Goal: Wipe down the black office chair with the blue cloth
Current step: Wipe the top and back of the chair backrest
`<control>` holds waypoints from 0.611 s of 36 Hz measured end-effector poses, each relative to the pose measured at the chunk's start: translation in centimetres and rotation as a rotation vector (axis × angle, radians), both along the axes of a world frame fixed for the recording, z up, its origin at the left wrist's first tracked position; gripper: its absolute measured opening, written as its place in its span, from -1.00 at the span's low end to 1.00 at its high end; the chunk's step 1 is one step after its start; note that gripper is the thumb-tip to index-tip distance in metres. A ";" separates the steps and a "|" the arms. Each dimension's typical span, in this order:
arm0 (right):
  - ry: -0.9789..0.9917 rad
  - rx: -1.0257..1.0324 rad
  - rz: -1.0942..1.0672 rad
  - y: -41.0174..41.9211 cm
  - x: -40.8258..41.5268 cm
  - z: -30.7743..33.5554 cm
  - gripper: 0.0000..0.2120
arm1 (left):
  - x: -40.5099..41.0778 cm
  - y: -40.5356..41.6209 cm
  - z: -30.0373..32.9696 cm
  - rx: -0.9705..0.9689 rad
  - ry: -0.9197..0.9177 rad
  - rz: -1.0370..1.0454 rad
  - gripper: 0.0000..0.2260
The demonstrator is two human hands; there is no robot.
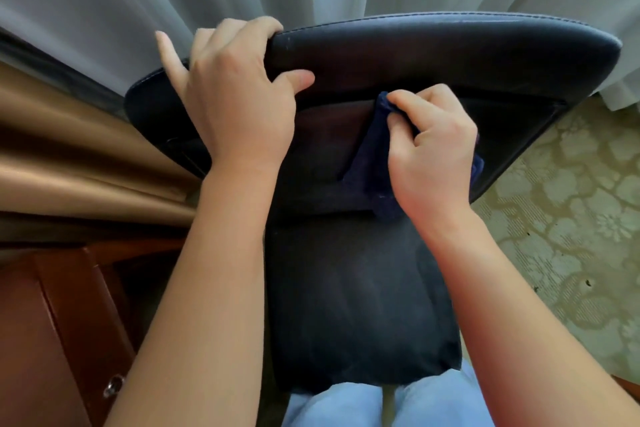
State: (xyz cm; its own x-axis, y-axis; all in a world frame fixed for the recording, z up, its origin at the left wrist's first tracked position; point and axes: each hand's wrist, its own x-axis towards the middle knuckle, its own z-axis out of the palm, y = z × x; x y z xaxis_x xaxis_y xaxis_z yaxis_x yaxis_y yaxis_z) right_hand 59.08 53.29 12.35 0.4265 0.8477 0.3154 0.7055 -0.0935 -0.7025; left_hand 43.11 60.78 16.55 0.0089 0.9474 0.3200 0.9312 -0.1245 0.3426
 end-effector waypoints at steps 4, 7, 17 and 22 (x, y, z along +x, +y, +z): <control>-0.020 -0.020 0.012 0.5 -0.9 0.0 -0.84 | -0.2 0.6 -0.1 0.010 -0.011 -0.010 -0.65; -0.051 -0.030 0.024 1.0 -1.9 0.2 -0.84 | -0.3 1.0 -0.2 0.018 -0.010 -0.023 -0.68; -0.107 -0.040 0.184 2.5 -5.7 0.2 -0.83 | -1.0 1.5 -0.1 0.020 0.019 -0.056 -0.72; -0.121 -0.104 0.399 1.3 -8.6 -0.7 -0.82 | -2.2 0.4 0.8 -0.040 0.024 -0.124 -0.60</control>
State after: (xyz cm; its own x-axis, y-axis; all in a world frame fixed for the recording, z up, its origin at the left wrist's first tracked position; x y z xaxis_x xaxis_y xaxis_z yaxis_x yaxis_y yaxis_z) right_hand 50.51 54.55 11.64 0.0239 0.9688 0.2468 0.7773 0.1373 -0.6140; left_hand 40.95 61.17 17.30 0.1339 0.9505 0.2804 0.9175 -0.2259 0.3275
